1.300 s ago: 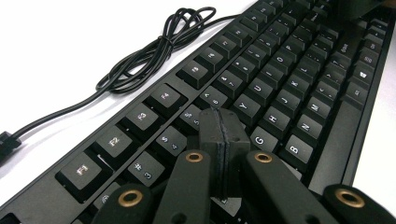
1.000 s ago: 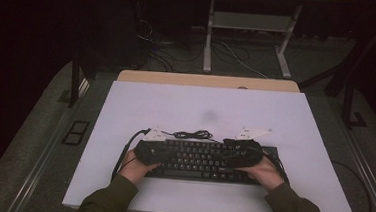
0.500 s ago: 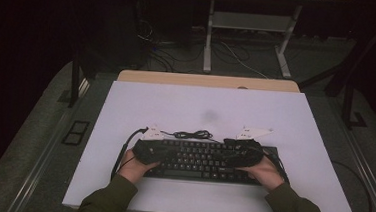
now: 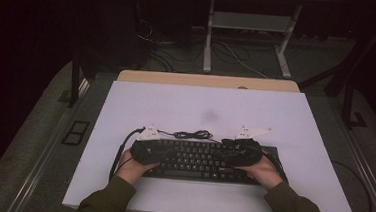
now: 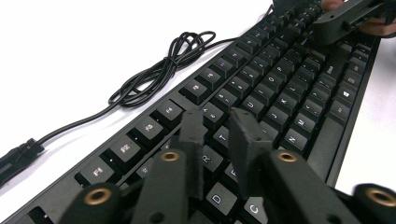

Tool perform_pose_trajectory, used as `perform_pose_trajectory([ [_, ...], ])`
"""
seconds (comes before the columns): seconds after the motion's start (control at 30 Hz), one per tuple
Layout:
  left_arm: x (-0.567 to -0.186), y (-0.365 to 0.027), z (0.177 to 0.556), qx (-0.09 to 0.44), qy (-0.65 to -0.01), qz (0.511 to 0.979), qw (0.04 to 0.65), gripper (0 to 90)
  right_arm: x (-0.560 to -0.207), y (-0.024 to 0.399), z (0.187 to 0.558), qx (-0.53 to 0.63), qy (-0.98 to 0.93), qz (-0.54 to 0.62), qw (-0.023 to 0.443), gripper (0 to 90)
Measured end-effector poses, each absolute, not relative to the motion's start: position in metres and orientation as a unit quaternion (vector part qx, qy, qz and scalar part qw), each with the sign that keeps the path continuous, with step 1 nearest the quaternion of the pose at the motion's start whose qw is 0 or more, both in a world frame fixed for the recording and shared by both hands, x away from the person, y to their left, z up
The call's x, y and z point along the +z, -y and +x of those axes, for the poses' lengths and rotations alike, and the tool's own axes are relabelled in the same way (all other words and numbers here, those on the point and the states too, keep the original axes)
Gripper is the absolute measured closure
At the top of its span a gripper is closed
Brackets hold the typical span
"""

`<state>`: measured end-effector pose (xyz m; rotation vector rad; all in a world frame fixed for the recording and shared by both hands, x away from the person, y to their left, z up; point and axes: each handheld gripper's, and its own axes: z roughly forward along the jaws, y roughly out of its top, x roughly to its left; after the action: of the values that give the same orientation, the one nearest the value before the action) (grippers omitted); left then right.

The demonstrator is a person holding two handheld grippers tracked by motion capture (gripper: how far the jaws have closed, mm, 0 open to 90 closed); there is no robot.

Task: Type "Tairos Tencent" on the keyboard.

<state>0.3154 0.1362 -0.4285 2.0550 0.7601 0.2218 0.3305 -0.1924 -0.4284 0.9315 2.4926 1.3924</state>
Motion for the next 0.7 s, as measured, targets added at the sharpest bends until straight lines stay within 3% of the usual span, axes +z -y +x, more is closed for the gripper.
perform_pose_trajectory([
  [0.7,-0.429,-0.145,0.306,0.104,-0.321,0.819,0.464,36.7,-0.428,0.181,0.336,0.467,-0.835,0.286,0.045,67.0],
])
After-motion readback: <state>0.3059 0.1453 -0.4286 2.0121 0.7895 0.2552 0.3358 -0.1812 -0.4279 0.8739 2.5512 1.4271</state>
